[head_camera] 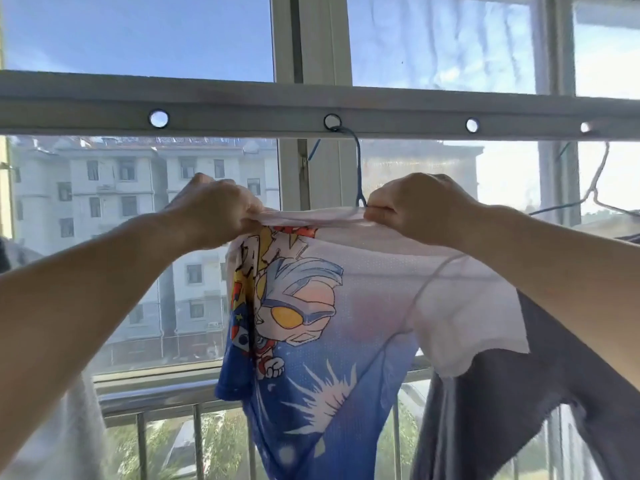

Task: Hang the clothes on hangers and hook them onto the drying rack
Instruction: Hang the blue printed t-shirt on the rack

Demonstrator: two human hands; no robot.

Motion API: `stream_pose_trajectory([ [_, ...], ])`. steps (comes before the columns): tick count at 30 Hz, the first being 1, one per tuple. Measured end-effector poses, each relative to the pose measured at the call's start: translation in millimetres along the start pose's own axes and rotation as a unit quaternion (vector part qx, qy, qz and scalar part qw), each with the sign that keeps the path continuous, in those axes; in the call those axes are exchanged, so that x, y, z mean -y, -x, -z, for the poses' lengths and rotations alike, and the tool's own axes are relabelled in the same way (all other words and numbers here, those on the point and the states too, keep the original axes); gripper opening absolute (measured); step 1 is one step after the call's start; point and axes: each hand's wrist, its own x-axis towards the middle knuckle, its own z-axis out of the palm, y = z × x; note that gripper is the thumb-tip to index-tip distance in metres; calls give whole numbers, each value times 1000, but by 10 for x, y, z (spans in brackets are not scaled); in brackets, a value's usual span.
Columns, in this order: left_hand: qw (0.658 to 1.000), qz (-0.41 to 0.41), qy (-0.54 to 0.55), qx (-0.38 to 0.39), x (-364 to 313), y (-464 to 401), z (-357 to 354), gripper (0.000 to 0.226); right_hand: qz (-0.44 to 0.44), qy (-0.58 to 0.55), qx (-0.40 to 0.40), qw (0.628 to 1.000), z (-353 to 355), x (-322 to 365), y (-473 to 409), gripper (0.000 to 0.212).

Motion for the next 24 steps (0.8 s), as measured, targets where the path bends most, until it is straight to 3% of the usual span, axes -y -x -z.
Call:
stream_pose_trajectory([
  [5,983,-48,-133,120,-9,-11,94,31,3,11,7,1000,46,31,10,43],
  [10,955,-8,-135,265,-72,-18,99,17,15,11,-6,1000,88,60,37,44],
  [13,964,39,-89,249,-133,8,132,11,12,3,-18,1000,81,52,52,42],
  [17,978,30,-43,200,-114,60,160,7,15,-5,-39,999,72,23,89,35],
  [24,974,-5,-113,197,-1,72,192,24,12,-13,-54,998,41,1,133,36],
])
